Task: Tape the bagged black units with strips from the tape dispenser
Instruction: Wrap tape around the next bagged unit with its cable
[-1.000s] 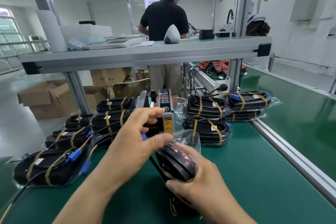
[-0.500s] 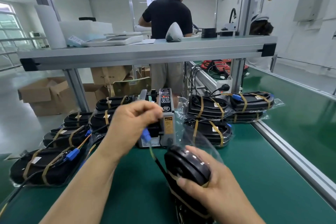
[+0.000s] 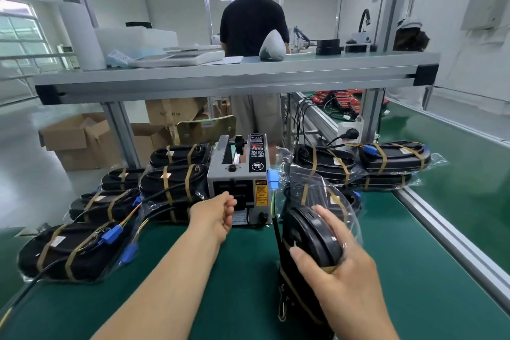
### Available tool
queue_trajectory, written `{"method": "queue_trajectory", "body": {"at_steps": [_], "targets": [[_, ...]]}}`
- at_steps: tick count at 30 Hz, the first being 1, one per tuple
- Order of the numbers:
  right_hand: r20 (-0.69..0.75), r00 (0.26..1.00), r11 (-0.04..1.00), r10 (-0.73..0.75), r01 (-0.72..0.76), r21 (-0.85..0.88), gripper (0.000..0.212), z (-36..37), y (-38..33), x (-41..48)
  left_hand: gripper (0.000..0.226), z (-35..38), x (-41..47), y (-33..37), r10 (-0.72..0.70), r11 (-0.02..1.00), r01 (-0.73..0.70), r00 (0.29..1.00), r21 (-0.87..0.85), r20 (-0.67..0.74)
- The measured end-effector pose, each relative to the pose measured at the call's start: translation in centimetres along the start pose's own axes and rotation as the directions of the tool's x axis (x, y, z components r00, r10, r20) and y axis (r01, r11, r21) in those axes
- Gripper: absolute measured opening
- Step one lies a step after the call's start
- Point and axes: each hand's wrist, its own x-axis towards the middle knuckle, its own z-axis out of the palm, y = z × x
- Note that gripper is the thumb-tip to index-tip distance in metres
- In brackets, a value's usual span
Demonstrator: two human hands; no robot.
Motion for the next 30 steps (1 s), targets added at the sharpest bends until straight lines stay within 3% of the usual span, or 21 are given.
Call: {"method": "queue_trajectory", "body": {"at_steps": [7, 16, 19, 24, 30], "targets": [[-0.013, 1.000, 1.000, 0.010, -0.009, 0.018, 0.069, -0.2, 0.1, 0.1, 0.021, 1.5, 0.7, 0.6, -0.036, 0.997, 0.033, 0.998, -0.074, -0.045], [0.021, 0.999, 0.999, -0.040, 0.040, 0.000, 0.071, 0.2, 0.4, 0.0, 0.018, 1.4, 0.1, -0.1, 0.030, 0.996, -0.044, 0.983, -0.075, -0.184], [0.023, 0.999, 0.999, -0.033, 0.032, 0.011, 0.069, 0.2, 0.4, 0.0, 0.020, 0.7, -0.6, -0.2, 0.026, 0.995, -0.043, 0.985, -0.093, -0.170], [0.031, 0.998, 0.998, -0.051, 0.052, -0.036, 0.072, 0.3, 0.3, -0.1, 0.022, -0.1, -4.4, -0.1, 0.121, 0.993, -0.118, 0.981, -0.029, 0.155], [0.037, 0.995, 0.994, -0.091, 0.093, -0.058, 0.074, 0.5, 0.8, 0.0, 0.024, -2.0, -10.9, 1.5, 0.331, 0.875, -0.468, 0.764, 0.122, 0.554]]}}
